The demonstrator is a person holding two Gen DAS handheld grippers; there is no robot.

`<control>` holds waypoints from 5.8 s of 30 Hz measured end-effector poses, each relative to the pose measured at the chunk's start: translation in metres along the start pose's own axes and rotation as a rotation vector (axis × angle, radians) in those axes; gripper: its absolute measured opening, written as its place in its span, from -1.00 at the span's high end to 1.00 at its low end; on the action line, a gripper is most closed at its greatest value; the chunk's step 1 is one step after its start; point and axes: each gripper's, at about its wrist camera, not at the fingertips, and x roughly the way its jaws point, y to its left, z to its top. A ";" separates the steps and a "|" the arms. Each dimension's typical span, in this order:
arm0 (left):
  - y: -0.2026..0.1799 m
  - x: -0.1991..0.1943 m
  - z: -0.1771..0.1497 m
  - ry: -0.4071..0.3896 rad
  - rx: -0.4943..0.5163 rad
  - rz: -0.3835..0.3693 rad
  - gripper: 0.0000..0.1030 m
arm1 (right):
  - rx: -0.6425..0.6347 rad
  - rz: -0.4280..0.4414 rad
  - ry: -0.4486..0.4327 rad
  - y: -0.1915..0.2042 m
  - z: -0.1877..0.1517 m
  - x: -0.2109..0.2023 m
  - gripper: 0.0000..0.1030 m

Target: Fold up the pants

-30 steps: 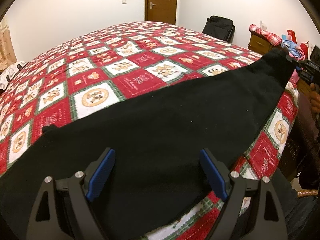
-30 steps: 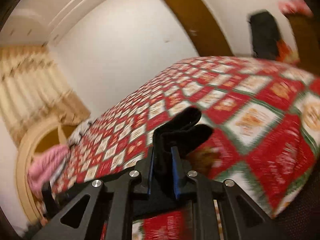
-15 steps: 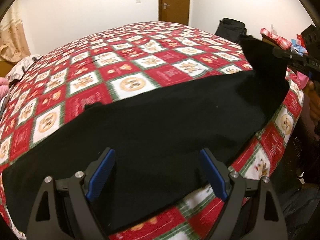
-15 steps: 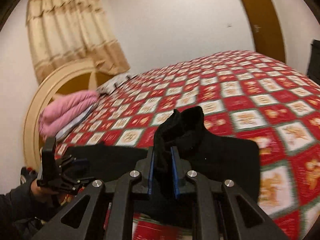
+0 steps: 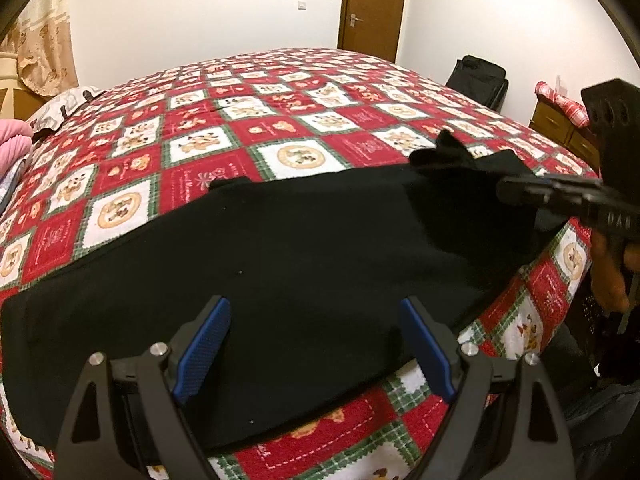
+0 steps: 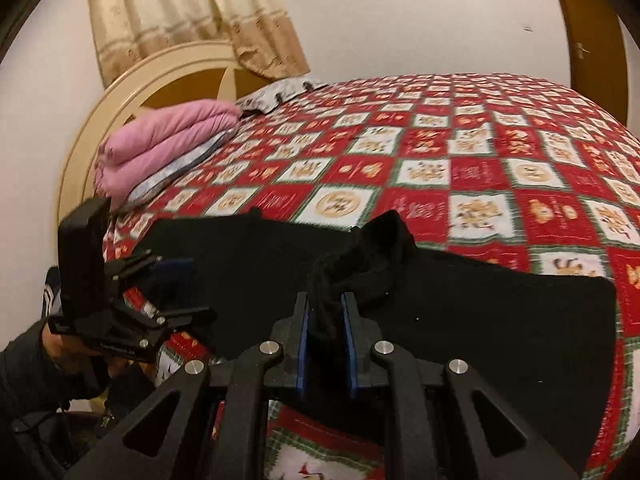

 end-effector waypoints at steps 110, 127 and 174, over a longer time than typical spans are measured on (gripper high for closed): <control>0.149 -0.058 -0.031 -0.059 -0.285 0.318 -0.48 | -0.148 -0.225 0.106 0.021 0.026 0.082 -0.32; 0.215 -0.055 -0.071 -0.073 -0.516 0.275 -0.49 | -0.046 -0.184 0.009 0.005 -0.024 -0.013 -0.32; 0.212 -0.069 -0.092 -0.124 -0.548 0.175 0.58 | -0.052 -0.169 0.025 0.015 -0.044 0.002 -0.32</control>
